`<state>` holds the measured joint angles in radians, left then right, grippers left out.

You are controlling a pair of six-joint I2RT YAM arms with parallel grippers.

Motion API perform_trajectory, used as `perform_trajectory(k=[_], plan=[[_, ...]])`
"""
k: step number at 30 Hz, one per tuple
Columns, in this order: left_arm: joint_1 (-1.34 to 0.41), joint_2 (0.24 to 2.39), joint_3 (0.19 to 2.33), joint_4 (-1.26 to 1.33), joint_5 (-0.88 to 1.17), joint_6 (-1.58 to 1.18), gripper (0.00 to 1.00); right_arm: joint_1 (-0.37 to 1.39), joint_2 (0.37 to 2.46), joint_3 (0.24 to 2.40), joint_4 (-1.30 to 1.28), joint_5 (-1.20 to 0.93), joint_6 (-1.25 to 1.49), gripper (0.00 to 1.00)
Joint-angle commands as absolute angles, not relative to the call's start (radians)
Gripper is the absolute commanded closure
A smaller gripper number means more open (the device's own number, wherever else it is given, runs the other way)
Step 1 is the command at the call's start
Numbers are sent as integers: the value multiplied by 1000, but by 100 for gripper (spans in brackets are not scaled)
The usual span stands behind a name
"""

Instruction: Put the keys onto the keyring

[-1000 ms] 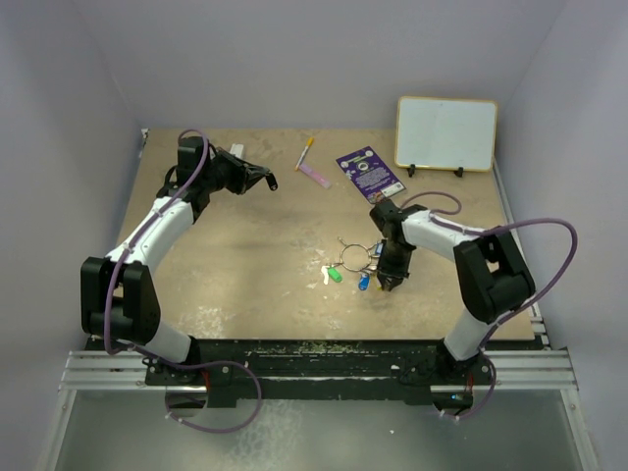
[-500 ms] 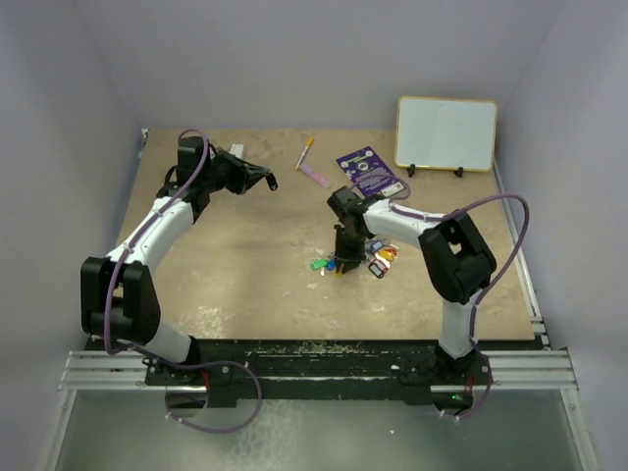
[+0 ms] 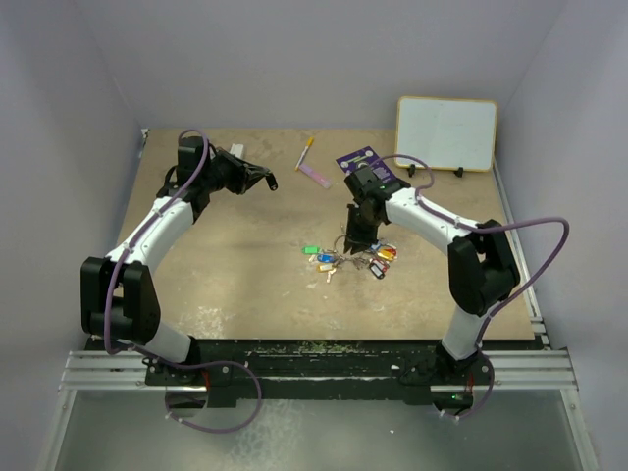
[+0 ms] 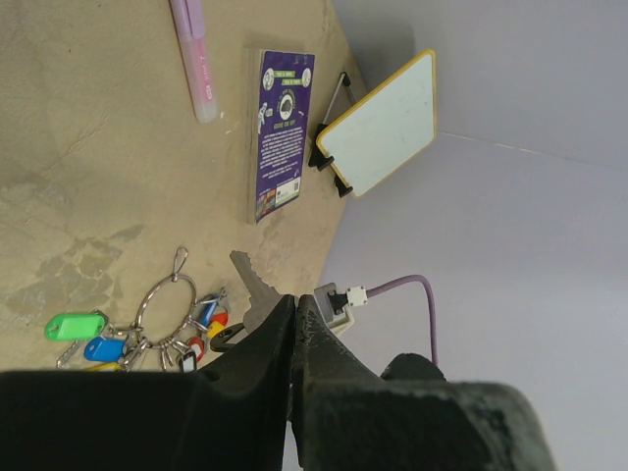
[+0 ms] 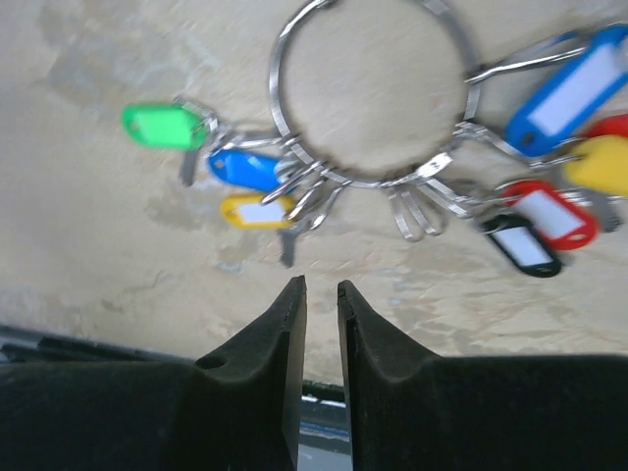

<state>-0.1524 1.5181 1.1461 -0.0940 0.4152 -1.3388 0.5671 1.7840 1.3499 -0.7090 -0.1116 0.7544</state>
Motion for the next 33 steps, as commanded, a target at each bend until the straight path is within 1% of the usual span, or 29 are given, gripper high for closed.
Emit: perform_trajectory(k=[1,4,6,8,12,21,33], plan=[[-152,1510,1154,-56,416,-1319,96,554,1783,1335,-790,-38,714,79],[-152,1514,1154,-57,415,-1318,96,554,1798,1322,-798,-15,688,83],[-152,1517,1157,-57,416,-1319,96,555,1804,1323,-807,3,673,83],[-152,1518,1159,-54,415,-1320,96,555,1810,1338,-790,53,658,83],[-152,1521,1160,-53,416,-1319,96,554,1831,1358,-795,69,641,83],[-152,1516,1154,-51,416,-1322,96,555,1895,1380,-803,65,613,83],[-152,1513,1155,-52,417,-1324,96,555,1916,1416,-797,77,607,83]])
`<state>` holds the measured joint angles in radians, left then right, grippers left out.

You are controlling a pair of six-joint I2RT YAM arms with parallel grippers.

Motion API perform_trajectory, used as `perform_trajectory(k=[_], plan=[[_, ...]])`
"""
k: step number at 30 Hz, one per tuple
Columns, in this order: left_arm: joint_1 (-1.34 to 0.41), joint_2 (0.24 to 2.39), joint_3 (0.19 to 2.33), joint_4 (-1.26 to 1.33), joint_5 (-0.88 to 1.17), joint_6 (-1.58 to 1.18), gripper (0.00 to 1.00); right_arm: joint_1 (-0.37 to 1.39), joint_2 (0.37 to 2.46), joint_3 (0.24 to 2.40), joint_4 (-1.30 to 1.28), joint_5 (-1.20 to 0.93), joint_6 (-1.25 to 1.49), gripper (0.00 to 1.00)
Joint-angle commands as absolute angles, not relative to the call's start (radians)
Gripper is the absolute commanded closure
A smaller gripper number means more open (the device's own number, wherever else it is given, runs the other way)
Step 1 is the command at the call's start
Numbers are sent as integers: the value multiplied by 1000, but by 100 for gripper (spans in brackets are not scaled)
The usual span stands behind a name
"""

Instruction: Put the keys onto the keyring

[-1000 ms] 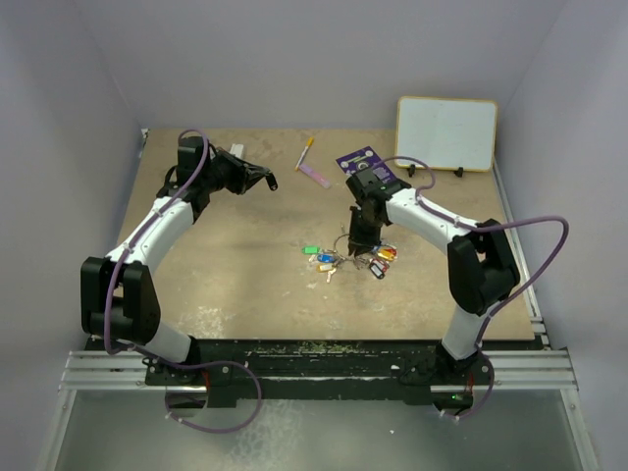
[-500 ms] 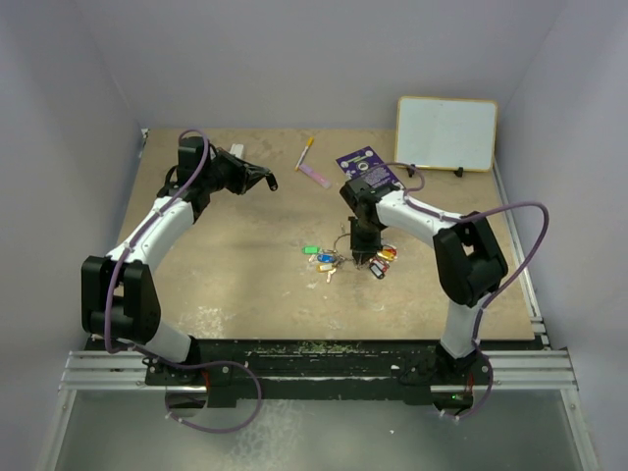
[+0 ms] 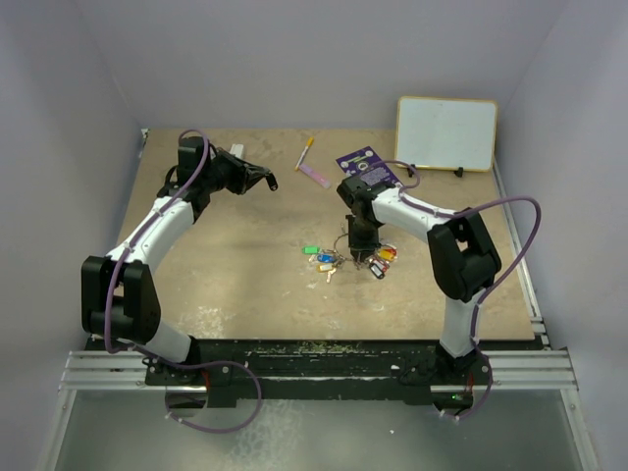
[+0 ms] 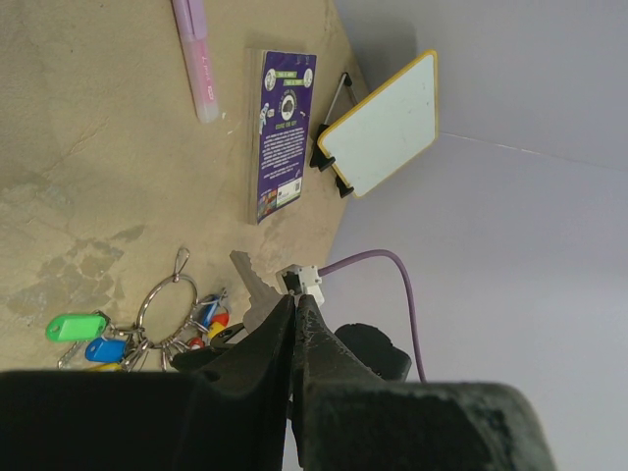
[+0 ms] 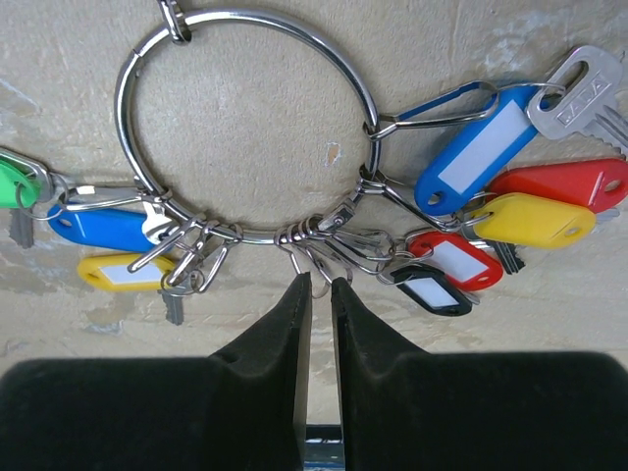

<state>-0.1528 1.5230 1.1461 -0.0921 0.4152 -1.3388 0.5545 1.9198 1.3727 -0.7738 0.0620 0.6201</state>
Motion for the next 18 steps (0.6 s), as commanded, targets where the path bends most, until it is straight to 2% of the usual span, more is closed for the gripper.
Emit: perform_trajectory(k=[1,18], plan=[[-152,1512,1154,-52,417,-1325,96,555,1919,1420,-799,75,607,83],[-152,1506,1152,-54,417,-1323,96,582,1959,1452,-805,63,599,83]])
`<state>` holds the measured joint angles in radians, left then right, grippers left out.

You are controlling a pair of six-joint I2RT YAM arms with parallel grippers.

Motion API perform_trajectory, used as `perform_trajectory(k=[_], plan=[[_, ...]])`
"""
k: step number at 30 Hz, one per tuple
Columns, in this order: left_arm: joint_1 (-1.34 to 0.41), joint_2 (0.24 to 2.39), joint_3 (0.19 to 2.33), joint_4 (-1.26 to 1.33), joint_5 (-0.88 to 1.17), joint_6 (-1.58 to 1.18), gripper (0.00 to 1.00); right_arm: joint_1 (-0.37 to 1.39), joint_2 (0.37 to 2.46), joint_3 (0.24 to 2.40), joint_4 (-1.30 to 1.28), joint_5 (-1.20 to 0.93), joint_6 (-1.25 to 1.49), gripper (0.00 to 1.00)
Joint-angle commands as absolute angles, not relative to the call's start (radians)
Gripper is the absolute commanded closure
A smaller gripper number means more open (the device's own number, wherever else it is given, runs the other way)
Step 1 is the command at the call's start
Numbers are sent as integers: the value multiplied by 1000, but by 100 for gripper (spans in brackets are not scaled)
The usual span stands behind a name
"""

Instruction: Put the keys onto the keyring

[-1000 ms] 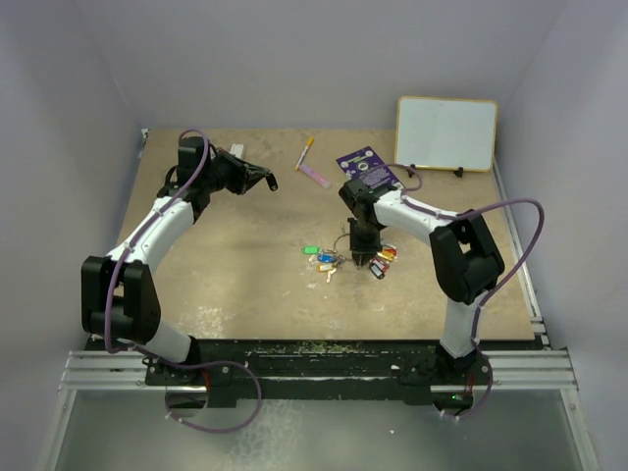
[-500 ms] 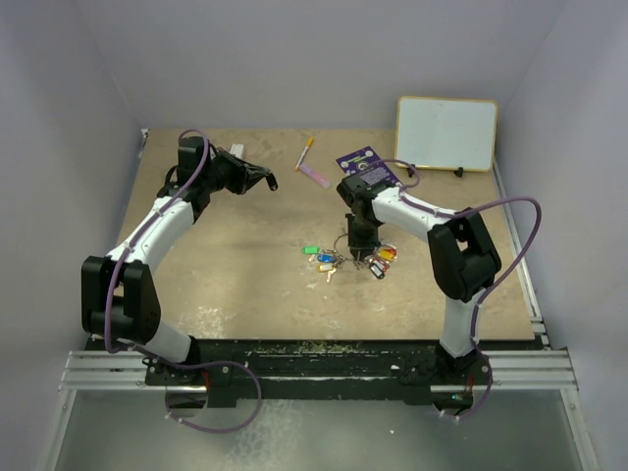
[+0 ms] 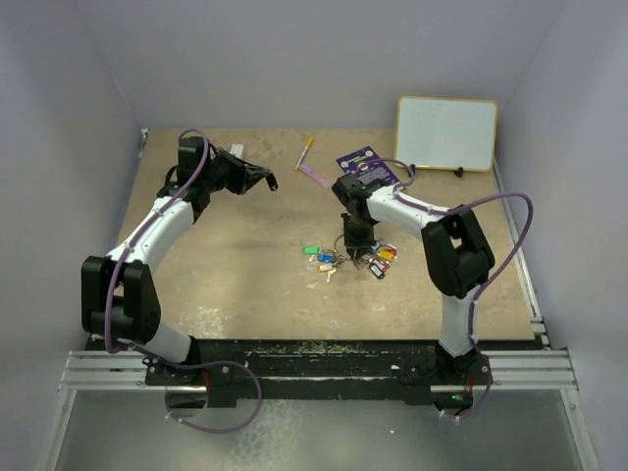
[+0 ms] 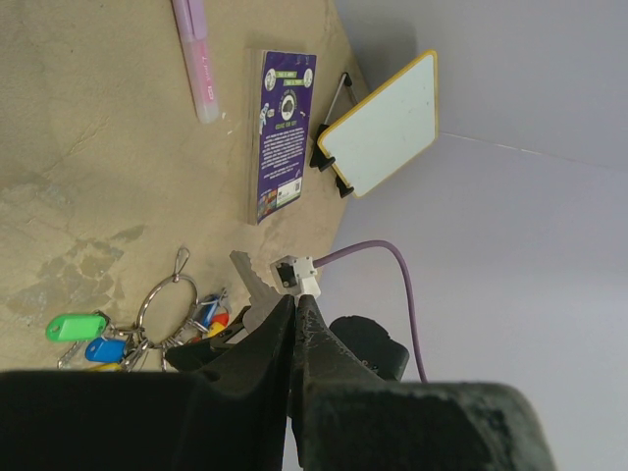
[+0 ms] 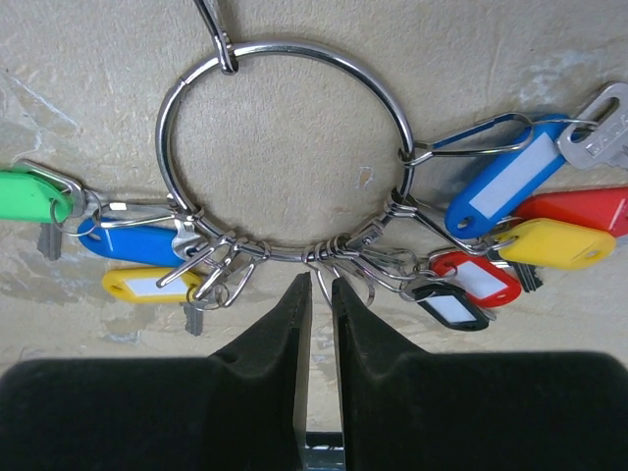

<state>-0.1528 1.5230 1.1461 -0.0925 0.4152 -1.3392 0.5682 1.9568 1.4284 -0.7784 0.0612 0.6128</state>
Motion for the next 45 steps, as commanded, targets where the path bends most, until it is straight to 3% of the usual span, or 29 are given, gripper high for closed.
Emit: perform_trajectory(k=[1,27,45], plan=[[-152,1506,1152,-53,416,-1323,96,583,1962,1448,-803,61,599,82],[-152,1508,1143,-50,416,-1328,96,582,1997,1367,-790,87,599,84],[-152,1505,1141,-48,420,-1332,96,583,2055,1502,-861,106,586,83]])
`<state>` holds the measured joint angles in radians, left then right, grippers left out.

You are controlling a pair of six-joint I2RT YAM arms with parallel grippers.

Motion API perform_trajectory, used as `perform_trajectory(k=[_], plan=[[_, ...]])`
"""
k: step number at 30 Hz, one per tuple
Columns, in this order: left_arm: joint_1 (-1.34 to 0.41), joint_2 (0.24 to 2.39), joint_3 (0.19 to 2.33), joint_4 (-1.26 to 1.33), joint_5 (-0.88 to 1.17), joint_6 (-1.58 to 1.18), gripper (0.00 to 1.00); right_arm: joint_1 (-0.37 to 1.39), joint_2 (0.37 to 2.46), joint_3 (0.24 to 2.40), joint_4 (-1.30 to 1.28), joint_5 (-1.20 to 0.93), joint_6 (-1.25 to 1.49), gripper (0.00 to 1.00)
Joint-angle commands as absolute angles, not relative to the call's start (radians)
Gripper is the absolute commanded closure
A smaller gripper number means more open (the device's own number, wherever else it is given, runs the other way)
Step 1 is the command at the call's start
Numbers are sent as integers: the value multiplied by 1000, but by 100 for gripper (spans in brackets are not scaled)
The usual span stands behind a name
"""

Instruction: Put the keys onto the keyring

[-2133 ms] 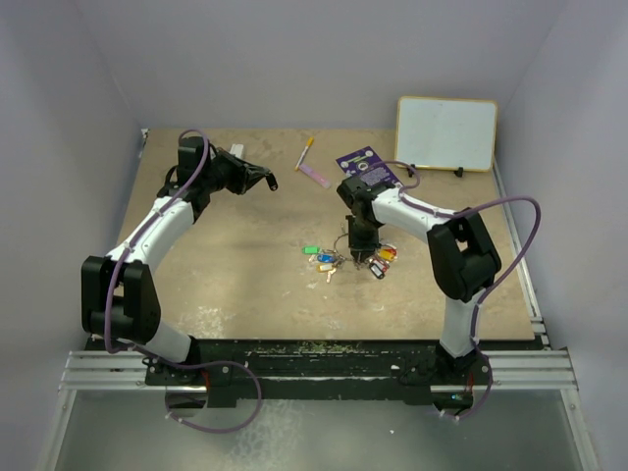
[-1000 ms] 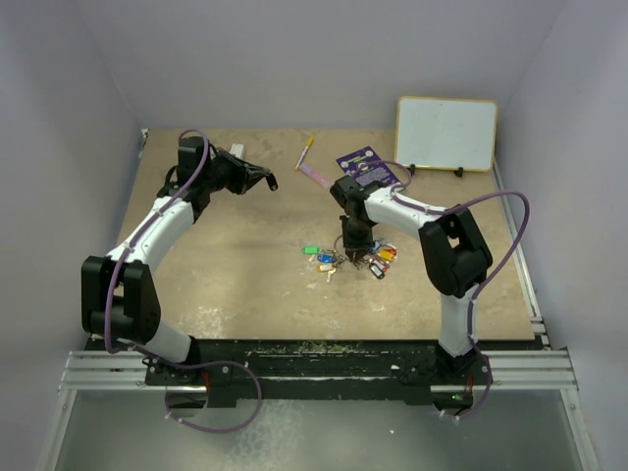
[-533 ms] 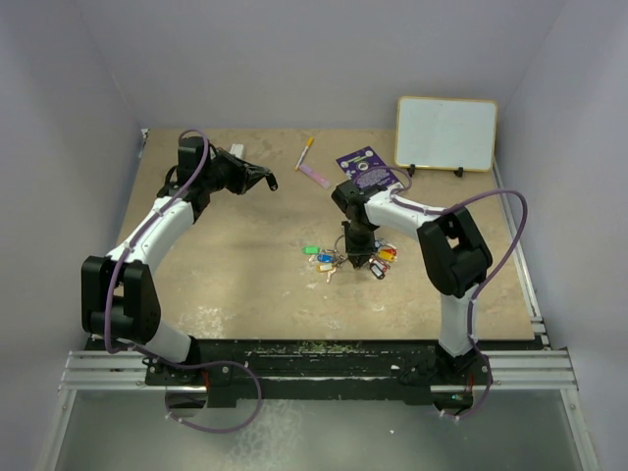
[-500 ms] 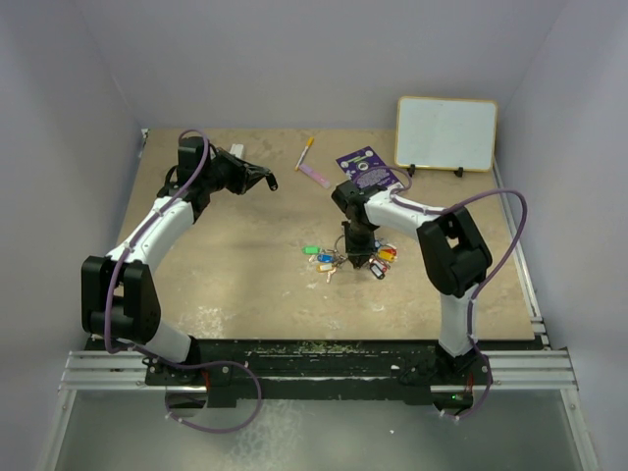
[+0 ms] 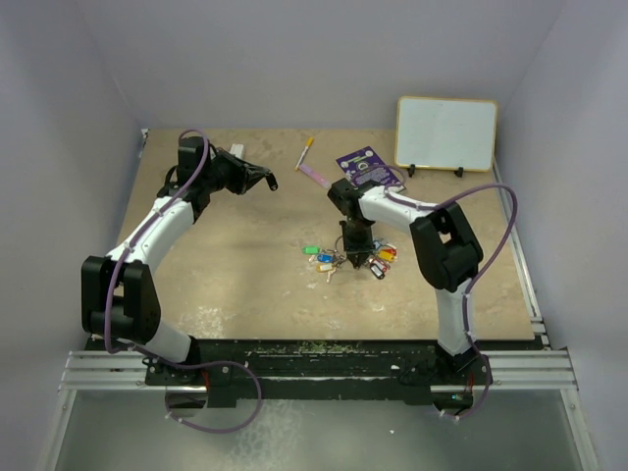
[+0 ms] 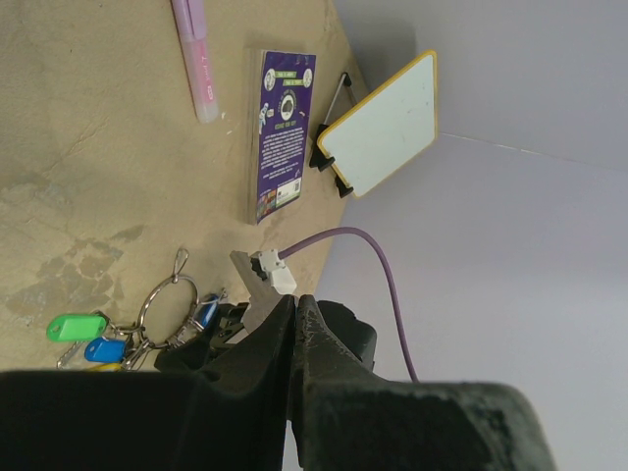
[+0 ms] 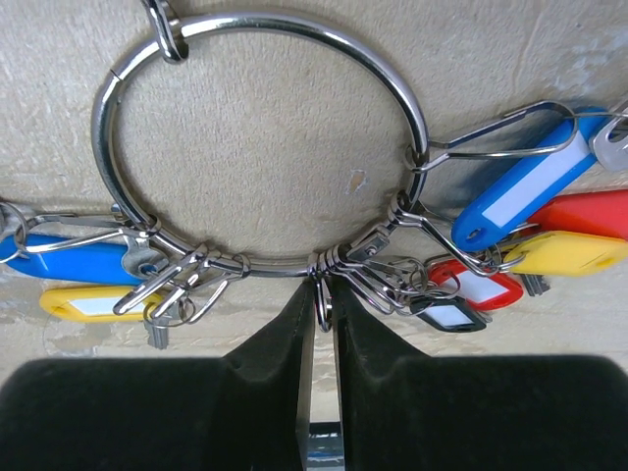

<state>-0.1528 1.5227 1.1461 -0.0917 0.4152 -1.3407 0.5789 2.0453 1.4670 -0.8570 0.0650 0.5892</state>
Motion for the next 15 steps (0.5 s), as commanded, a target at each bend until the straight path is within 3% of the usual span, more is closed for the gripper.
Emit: perform_trajectory(k=[1,3,8,15], plan=[[-151,1505,1141,-48,420,-1332,96,583,2058,1504,-860,105,589,83],[-152,1505,1141,-47,420,-1331,96,583,2064,1509,-860,102,602,84],[-152,1502,1138,-48,423,-1334,96,583,2086,1499,-860,95,669,100],[-152,1500,1141,-46,426,-1336,96,582,2035,1438,-800,-25,904,100]])
